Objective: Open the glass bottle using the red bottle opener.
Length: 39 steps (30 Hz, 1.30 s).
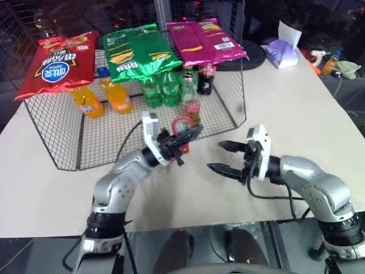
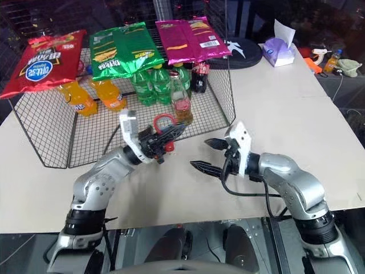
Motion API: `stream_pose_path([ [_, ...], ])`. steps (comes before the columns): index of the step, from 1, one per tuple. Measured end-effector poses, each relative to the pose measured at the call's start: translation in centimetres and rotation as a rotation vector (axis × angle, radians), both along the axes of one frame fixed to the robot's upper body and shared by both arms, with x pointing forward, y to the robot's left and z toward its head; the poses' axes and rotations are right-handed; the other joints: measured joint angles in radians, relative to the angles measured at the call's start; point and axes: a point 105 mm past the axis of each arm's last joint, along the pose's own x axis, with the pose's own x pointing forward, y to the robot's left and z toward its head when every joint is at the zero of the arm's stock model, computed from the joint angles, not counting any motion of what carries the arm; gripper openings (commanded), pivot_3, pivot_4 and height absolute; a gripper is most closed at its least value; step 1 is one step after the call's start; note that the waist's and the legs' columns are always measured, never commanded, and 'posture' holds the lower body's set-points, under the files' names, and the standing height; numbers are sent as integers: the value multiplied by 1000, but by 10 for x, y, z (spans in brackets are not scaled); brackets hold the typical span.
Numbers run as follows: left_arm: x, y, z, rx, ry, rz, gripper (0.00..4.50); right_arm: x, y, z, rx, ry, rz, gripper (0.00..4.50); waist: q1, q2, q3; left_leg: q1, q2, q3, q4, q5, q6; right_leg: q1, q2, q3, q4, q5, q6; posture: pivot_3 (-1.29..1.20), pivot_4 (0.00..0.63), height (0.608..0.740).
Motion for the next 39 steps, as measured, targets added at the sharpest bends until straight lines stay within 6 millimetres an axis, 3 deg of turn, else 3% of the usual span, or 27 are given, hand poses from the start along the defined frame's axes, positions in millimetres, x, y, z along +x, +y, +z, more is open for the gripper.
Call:
stream_pose_path([
  [11, 2, -36, 5, -131, 76, -234, 78, -6, 22, 2, 0, 125, 128, 4500, -2, 0, 0, -2, 0, 0, 1, 0, 0, -2, 0, 0, 0, 0, 0, 0, 150, 740],
  [15, -1, -39, 3, -144, 87, -269, 78, -6, 27, 8, 69, 175, 134, 4500, -2, 0, 0, -3, 0, 0, 2, 0, 0, -2, 0, 0, 0, 0, 0, 0, 150, 740],
  [25, -3, -37, 0, -148, 100, -300, 78, 0, 18, 14, 92, 194, 95, 4500, -2, 0, 0, -7, 0, 0, 2, 0, 0, -6, 0, 0, 1, 0, 0, 0, 150, 740],
  [28, -3, -37, -1, -145, 101, -302, 0, 2, 17, 17, 100, 187, 90, 3603, -2, 0, 0, -8, 0, 0, 3, 0, 0, -7, 0, 0, 1, 0, 0, 0, 150, 740],
  [35, -4, -37, 0, -146, 93, -313, 0, 4, 18, 17, 99, 193, 82, 272, -2, 0, 0, -14, -1, -1, 5, 0, 0, -12, -1, -1, 2, 0, 0, 0, 150, 740],
  [36, -5, -37, 0, -149, 92, -316, 0, 3, 18, 17, 100, 194, 84, 31, -2, 0, 0, -14, -1, -2, 5, 0, 0, -12, -1, -1, 2, 0, 0, 0, 150, 740],
  [39, -5, -38, 0, -153, 90, -321, 0, 3, 17, 16, 101, 197, 87, 31, -2, 0, 0, -14, -1, -2, 5, 0, 0, -12, -1, -1, 2, 0, 0, 0, 150, 740],
])
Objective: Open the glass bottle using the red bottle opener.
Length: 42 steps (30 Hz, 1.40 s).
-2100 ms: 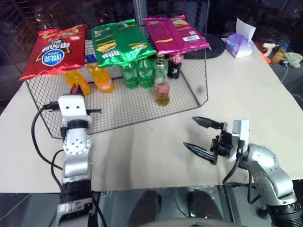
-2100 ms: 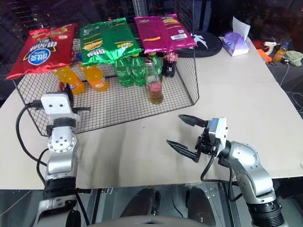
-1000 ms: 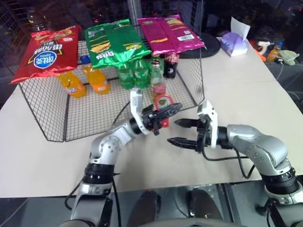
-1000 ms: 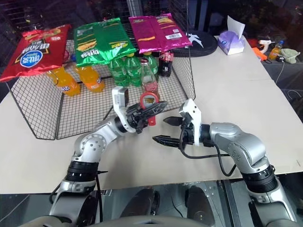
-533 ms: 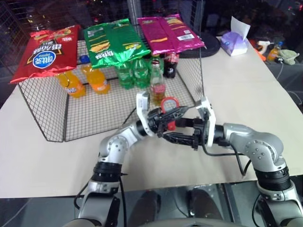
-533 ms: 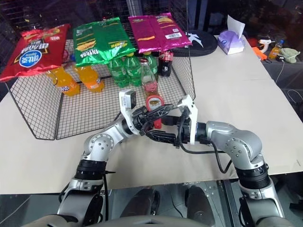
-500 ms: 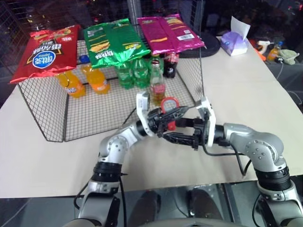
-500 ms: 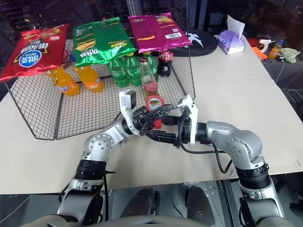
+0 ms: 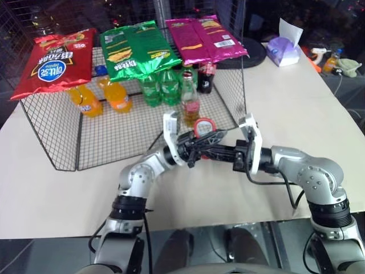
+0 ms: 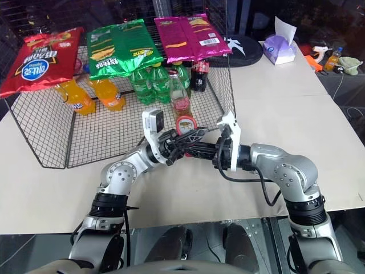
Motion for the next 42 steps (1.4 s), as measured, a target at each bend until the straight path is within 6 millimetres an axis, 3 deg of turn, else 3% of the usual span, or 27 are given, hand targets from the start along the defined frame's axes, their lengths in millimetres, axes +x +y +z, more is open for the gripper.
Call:
stream_pose_path([
  [12, 3, -6, -1, -5, -5, 32, 0, 1, -3, -2, -15, -13, -15, 31, 0, 0, 0, 0, 0, 0, 0, 0, 0, 0, 0, 0, 0, 0, 0, 0, 150, 740],
  [13, 4, -6, -1, -3, -5, 37, 767, 2, -4, -2, -18, -13, -20, 0, 0, 0, 0, 0, 0, 0, 0, 0, 0, 0, 0, 0, 0, 0, 0, 0, 150, 740],
  [15, 7, -6, -3, 7, 1, 61, 1511, 4, -5, -4, -33, -15, -39, 0, 0, 0, 0, 0, 0, 0, 0, 0, 0, 0, 0, 0, 0, 0, 0, 0, 150, 740],
  [21, 11, -4, -4, 11, 15, 91, 4401, 4, -5, -5, -37, -17, -40, 0, 0, 0, 0, 0, 0, 0, 0, 0, 0, 0, 0, 0, 0, 0, 0, 0, 150, 740],
  [30, 24, 10, -1, 17, -1, 225, 4461, 9, -12, -16, -69, 1, -99, 0, 1, 0, 0, 0, 0, 0, 0, 0, 0, 0, 0, 0, 0, 0, 0, 0, 150, 740],
  [34, 29, 23, -3, 91, -45, 356, 4461, 27, -33, -25, -97, -8, -264, 0, 1, 0, 0, 0, 0, 0, 0, 0, 0, 0, 0, 0, 0, 0, 0, 0, 150, 740],
  [42, 16, 51, -18, 330, -244, 633, 4461, 54, -85, -17, -78, -100, -586, 0, 5, 0, 0, 0, 0, 1, -1, 0, 0, -1, -1, 1, 0, 0, 0, 0, 150, 740],
])
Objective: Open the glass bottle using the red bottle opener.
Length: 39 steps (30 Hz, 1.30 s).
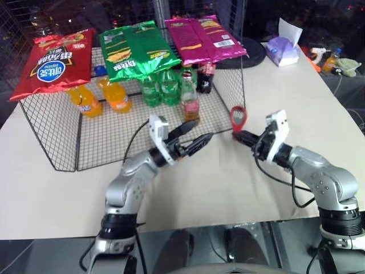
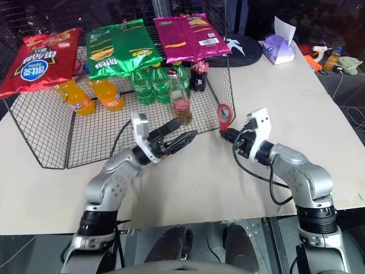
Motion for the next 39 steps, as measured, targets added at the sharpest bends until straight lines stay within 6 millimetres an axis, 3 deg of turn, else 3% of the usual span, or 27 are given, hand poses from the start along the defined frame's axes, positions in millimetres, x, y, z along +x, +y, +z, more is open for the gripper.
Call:
stream_pose_path([
  [5, 18, 10, 15, 122, -240, 261, 4461, 2, -7, -1, -11, -16, -41, 0, 4, 0, 0, 0, -1, 1, 1, 0, 0, 1, 0, 0, 0, 0, 0, 0, 150, 740],
  [8, 30, 8, 12, 172, -294, 353, 4461, 4, -9, -2, -20, -24, -55, 0, 3, 0, 0, 0, -1, 1, 0, 0, 0, 0, 0, 0, 0, 0, 0, 0, 150, 740],
  [16, 78, -2, 8, 193, -278, 486, 4461, 6, -9, -4, -23, -27, -60, 0, 1, 0, 0, 0, -2, 0, 1, 0, 0, 0, 0, -1, 0, 0, 0, 0, 150, 740],
  [24, 96, -8, -4, 197, -221, 510, 4461, 6, -8, -5, -22, -29, -67, 0, -4, 0, 0, 0, -2, 0, 1, 0, 0, 0, 0, -1, 1, 0, 0, 0, 150, 740],
  [28, 111, -8, 5, 192, -225, 529, 4461, 6, -8, -7, -25, -40, -81, 0, -1, 0, 0, -1, -5, -1, 2, 0, 0, 0, 0, -1, 1, 0, 1, 0, 150, 740],
  [31, 114, -10, 15, 179, -251, 529, 3641, 5, -8, -12, -22, -32, -84, 0, -4, 0, 0, -1, -5, -1, 2, 0, 0, 0, 0, -1, 1, 0, 1, 0, 150, 740],
  [34, 113, -13, 16, 160, -259, 522, 2551, 3, -6, -13, -25, -31, -78, 0, -6, 0, 0, -1, -5, 0, 2, 0, 0, 0, 0, -1, 1, 0, 1, 0, 150, 740],
  [39, 110, -13, 14, 151, -255, 519, 2567, 0, 1, -5, 0, -67, -60, 0, -4, 0, 0, -1, -5, -1, 2, 0, 0, 0, 0, -1, 2, 0, 1, 0, 150, 740],
])
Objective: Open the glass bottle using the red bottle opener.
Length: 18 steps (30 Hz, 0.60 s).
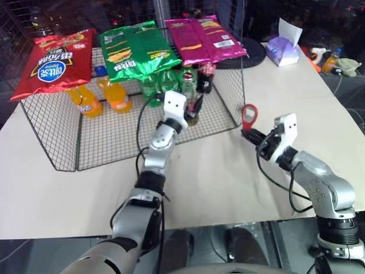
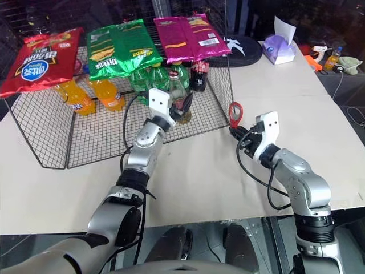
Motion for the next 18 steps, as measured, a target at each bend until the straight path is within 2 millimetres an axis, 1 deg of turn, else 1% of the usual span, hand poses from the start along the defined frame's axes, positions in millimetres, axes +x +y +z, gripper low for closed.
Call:
stream_pose_path([
  [3, -3, 2, 1, -7, -5, 4, 2567, 1, 0, 2, -9, -19, -8, 0, -1, 0, 0, 0, 0, 0, 0, 0, 0, 0, 0, 0, 0, 0, 0, 0, 150, 740],
  [6, -12, 4, 0, -15, -2, -7, 2567, 2, -2, 5, -26, -54, -26, 0, -3, 0, 0, 0, 0, 0, -1, 0, 0, 0, 0, 0, 0, 0, 0, 0, 150, 740],
  [10, -37, 6, -3, -9, 40, -60, 2567, 0, 1, 15, -60, -140, -29, 0, -3, 0, 0, 0, 3, 0, -1, 0, 0, -1, 0, 1, 0, 0, 0, 0, 150, 740],
  [13, -59, 9, -5, 17, 91, -100, 2567, -7, 9, 21, -75, -190, 7, 0, -2, 0, 0, 0, 4, 0, -1, 0, 0, -1, 0, 0, 0, 0, 0, 0, 150, 740],
  [18, -87, 13, -8, 33, 152, -146, 2567, -10, 9, 15, -100, -184, 16, 0, 2, 0, 0, 0, 4, 0, -1, 0, 0, 0, 0, 1, 0, 0, 0, 0, 150, 740],
])
